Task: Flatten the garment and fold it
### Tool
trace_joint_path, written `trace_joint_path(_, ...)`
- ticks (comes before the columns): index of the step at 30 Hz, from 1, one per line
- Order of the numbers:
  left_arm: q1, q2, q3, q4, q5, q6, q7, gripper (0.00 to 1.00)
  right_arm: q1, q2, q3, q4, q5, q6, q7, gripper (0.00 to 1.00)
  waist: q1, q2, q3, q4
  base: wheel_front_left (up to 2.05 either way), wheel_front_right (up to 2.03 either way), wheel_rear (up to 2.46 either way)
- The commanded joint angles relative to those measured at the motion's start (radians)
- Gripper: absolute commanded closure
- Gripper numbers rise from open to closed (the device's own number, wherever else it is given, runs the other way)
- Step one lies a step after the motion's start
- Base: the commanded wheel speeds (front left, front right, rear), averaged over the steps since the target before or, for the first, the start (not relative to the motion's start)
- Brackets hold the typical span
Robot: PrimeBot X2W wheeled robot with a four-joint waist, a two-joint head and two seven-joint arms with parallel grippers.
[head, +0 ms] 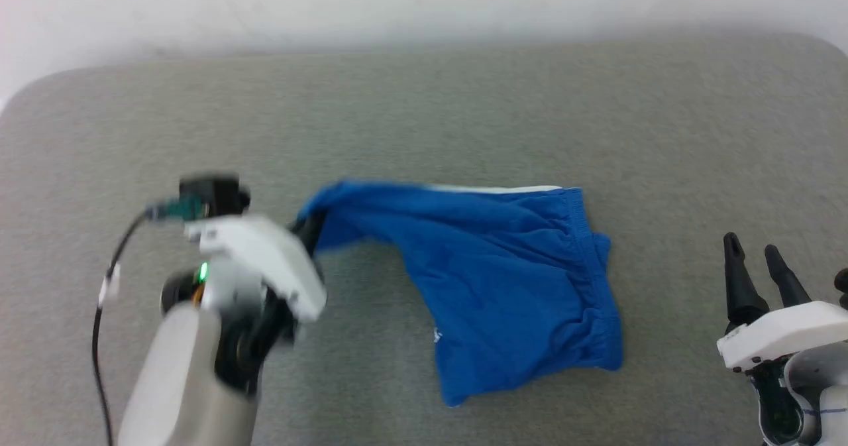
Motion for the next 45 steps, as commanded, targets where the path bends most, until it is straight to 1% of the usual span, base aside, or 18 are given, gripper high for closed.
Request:
trace_joint_path(1, 0.084, 0.016, 0.003, -0.036, 0.006, 0.02, 0.019, 1.0, 0.009, 0.001, 0.005, 0.001, -0.008, -0.001, 0.003, 0.0, 0.0, -0.0001, -0.048, 0.078, 0.0, 0.0, 0.0)
trace_joint_path(5, 0.248, 0.012, -0.017, -0.059, -0.018, 0.044, 0.085, 1.0, 0.01, 0.001, 0.016, 0.002, -0.008, -0.001, 0.01, 0.0, 0.0, -0.0001, -0.056, 0.123, 0.0, 0.0, 0.0)
trace_joint_path(10, 0.371, -0.009, -0.054, -0.024, -0.056, 0.046, 0.148, 1.0, 0.001, 0.001, 0.038, 0.008, -0.004, -0.001, 0.012, 0.0, 0.0, -0.0001, -0.058, 0.146, 0.0, 0.0, 0.0)
trace_joint_path(11, 0.385, -0.012, -0.057, -0.023, -0.064, 0.045, 0.155, 0.59, 0.001, 0.001, 0.04, 0.009, -0.004, -0.001, 0.012, 0.0, 0.0, -0.0001, -0.058, 0.149, 0.0, 0.0, 0.0)
trace_joint_path(12, 0.394, -0.015, -0.056, -0.024, -0.07, 0.047, 0.156, 0.0, 0.0, 0.001, 0.041, 0.011, -0.005, -0.001, 0.012, 0.0, 0.0, -0.0001, -0.057, 0.151, 0.0, 0.0, 0.0)
trace_joint_path(14, 0.406, -0.018, -0.044, -0.033, -0.081, 0.056, 0.15, 0.0, -0.002, 0.001, 0.044, 0.015, -0.004, -0.001, 0.01, 0.0, 0.0, -0.0001, -0.057, 0.154, 0.0, 0.0, 0.0)
trace_joint_path(17, 0.41, -0.007, -0.004, -0.074, -0.095, 0.073, 0.132, 0.0, -0.004, 0.001, 0.052, 0.023, 0.002, -0.001, 0.005, 0.0, 0.0, -0.0001, -0.058, 0.151, 0.0, 0.0, 0.0)
trace_joint_path(21, 0.388, 0.048, 0.052, -0.158, -0.059, 0.105, 0.089, 0.0, -0.004, 0.001, 0.059, 0.034, 0.01, -0.001, -0.004, 0.0, 0.0, -0.0001, -0.057, 0.146, 0.0, 0.0, 0.0)
trace_joint_path(24, 0.349, 0.096, 0.043, -0.18, 0.0, 0.113, 0.089, 0.0, -0.004, 0.001, 0.062, 0.042, 0.013, -0.001, -0.01, 0.0, 0.0, -0.0001, -0.052, 0.144, 0.0, 0.0, 0.0)
trace_joint_path(26, 0.318, 0.115, 0.012, -0.166, 0.032, 0.105, 0.106, 0.0, -0.007, 0.001, 0.065, 0.045, 0.013, -0.001, -0.012, 0.0, 0.0, -0.0001, -0.047, 0.141, 0.0, 0.0, 0.0)
trace_joint_path(29, 0.278, 0.124, -0.047, -0.111, 0.066, 0.082, 0.139, 0.0, -0.015, 0.001, 0.074, 0.05, 0.015, -0.001, -0.012, 0.0, 0.0, -0.0001, -0.041, 0.129, 0.0, 0.0, 0.0)
trace_joint_path(32, 0.25, 0.117, -0.085, -0.046, 0.083, 0.068, 0.153, 0.0, -0.023, 0.001, 0.077, 0.052, 0.014, -0.001, -0.013, 0.0, 0.0, -0.0001, -0.036, 0.113, 0.0, 0.0, 0.0)
trace_joint_path(36, 0.22, 0.096, -0.111, 0.032, 0.097, 0.06, 0.129, 0.0, -0.025, 0.001, 0.07, 0.049, 0.011, -0.001, -0.014, 0.0, 0.0, -0.0001, -0.026, 0.098, 0.0, 0.0, 0.0)
trace_joint_path(38, 0.207, 0.083, -0.123, 0.068, 0.097, 0.048, 0.114, 0.0, -0.024, 0.001, 0.068, 0.048, 0.012, -0.001, -0.014, 0.0, 0.0, -0.0001, -0.021, 0.091, 0.0, 0.0, 0.0)
trace_joint_path(42, 0.189, 0.065, -0.154, 0.142, 0.097, 0.025, 0.118, 0.0, -0.025, 0.001, 0.067, 0.048, 0.021, -0.001, -0.015, 0.0, 0.0, -0.0001, -0.012, 0.082, 0.0, 0.0, 0.0)
trace_joint_path(43, 0.186, 0.06, -0.158, 0.154, 0.093, 0.018, 0.117, 0.64, -0.026, 0.001, 0.069, 0.048, 0.023, -0.001, -0.016, 0.0, 0.0, -0.0001, -0.011, 0.08, 0.0, 0.0, 0.0)
trace_joint_path(44, 0.184, 0.056, -0.159, 0.163, 0.088, 0.012, 0.111, 1.0, -0.028, 0.001, 0.071, 0.048, 0.027, -0.001, -0.018, 0.0, 0.0, -0.0001, -0.01, 0.078, 0.0, 0.0, 0.0)
trace_joint_path(45, 0.183, 0.054, -0.161, 0.173, 0.084, 0.006, 0.11, 1.0, -0.031, 0.001, 0.074, 0.048, 0.031, -0.001, -0.02, 0.0, 0.0, -0.0001, -0.008, 0.076, 0.0, 0.0, 0.0)
